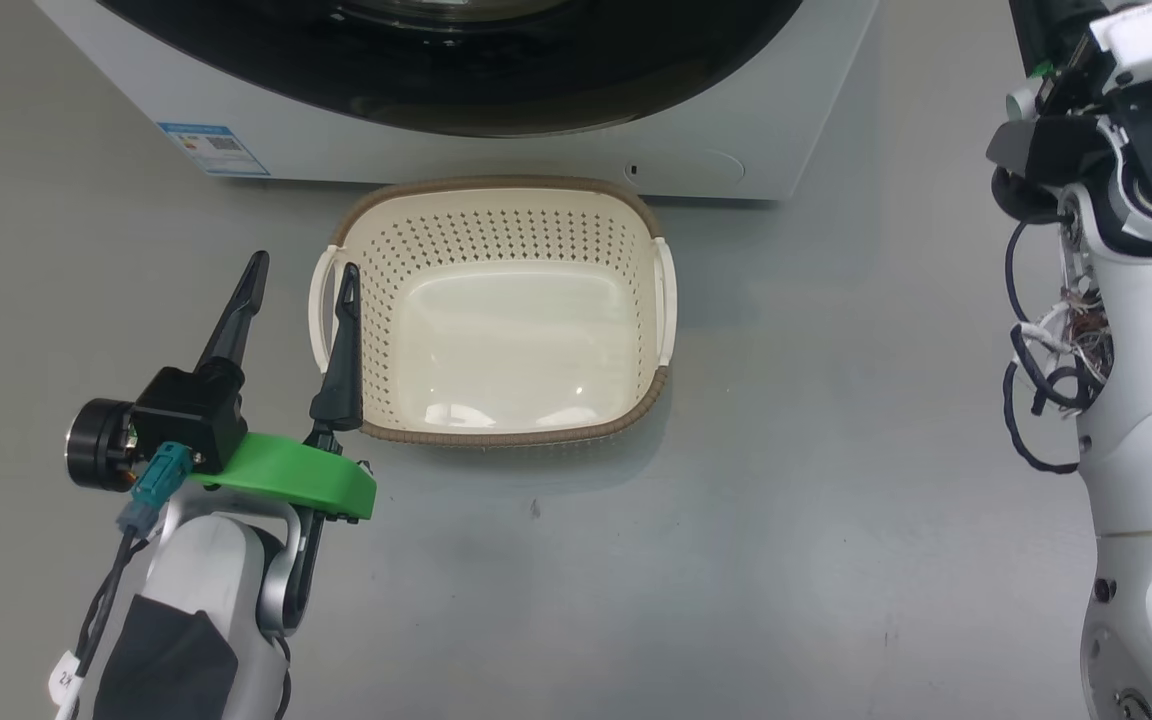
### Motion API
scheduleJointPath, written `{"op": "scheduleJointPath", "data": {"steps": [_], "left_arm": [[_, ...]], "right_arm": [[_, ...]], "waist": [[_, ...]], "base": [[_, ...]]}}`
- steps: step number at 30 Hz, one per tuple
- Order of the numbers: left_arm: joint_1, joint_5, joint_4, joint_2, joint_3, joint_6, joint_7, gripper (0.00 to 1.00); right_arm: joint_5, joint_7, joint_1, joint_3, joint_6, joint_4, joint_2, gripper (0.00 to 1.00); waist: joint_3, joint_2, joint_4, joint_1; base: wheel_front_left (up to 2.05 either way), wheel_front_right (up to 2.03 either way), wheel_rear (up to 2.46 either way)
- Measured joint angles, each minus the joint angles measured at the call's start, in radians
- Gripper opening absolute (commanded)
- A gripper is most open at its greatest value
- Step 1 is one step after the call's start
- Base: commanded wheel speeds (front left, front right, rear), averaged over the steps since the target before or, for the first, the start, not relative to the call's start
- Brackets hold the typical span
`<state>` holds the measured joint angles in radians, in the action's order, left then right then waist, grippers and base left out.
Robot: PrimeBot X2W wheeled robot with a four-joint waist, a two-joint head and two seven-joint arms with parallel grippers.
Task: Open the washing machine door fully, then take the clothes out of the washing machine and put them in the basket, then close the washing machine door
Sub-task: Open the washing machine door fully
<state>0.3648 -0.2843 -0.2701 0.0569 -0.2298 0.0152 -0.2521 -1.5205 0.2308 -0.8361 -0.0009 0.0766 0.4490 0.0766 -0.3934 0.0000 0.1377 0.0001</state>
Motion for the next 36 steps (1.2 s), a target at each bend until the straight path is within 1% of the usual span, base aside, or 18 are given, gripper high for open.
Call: {"op": "scheduleJointPath", "data": {"steps": [10, 12, 15, 17, 20, 31, 33, 36], "left_arm": [[0.035, 0.004, 0.010, -0.010, -0.021, -0.013, 0.000, 1.00], [0.039, 0.004, 0.013, -0.011, -0.024, -0.013, 0.000, 1.00], [0.049, 0.005, 0.019, -0.012, -0.028, -0.016, 0.000, 1.00], [0.053, 0.009, 0.020, -0.014, -0.031, -0.018, 0.000, 1.00], [0.067, 0.015, 0.022, -0.017, -0.038, -0.021, 0.000, 1.00], [0.073, 0.024, 0.024, -0.024, -0.056, -0.021, 0.000, 1.00], [0.074, 0.024, 0.024, -0.025, -0.058, -0.021, 0.000, 1.00], [0.081, 0.024, 0.024, -0.025, -0.058, -0.021, 0.000, 1.00]], "right_arm": [[-0.002, 0.075, -0.150, 0.025, -0.028, 0.069, 0.031, 0.00], [0.001, 0.089, -0.172, 0.036, -0.042, 0.084, 0.039, 0.00], [0.007, 0.111, -0.208, 0.049, -0.053, 0.104, 0.051, 0.00], [0.007, 0.121, -0.231, 0.051, -0.055, 0.116, 0.053, 0.00], [0.008, 0.136, -0.272, 0.058, -0.069, 0.146, 0.063, 0.00], [0.008, 0.162, -0.362, 0.054, -0.080, 0.226, 0.081, 0.00], [0.008, 0.165, -0.374, 0.055, -0.090, 0.241, 0.084, 0.00], [0.008, 0.181, -0.392, 0.060, -0.089, 0.262, 0.087, 0.00]], "waist": [[-0.054, 0.0000, 0.045, 0.0000], [-0.062, 0.0000, 0.054, 0.0000], [-0.076, 0.0000, 0.067, 0.0000], [-0.084, 0.0000, 0.075, 0.0000], [-0.099, 0.0000, 0.093, 0.0000], [-0.124, 0.0000, 0.129, 0.0000], [-0.127, 0.0000, 0.134, -0.0001], [-0.132, 0.0000, 0.140, -0.0001]], "base": [[0.00, 0.00, 0.00], [0.00, 0.00, 0.00], [0.00, 0.00, 0.00], [0.00, 0.00, 0.00], [0.00, 0.00, 0.00], [0.00, 0.00, 0.00], [0.00, 0.00, 0.00], [0.00, 0.00, 0.00]]}}
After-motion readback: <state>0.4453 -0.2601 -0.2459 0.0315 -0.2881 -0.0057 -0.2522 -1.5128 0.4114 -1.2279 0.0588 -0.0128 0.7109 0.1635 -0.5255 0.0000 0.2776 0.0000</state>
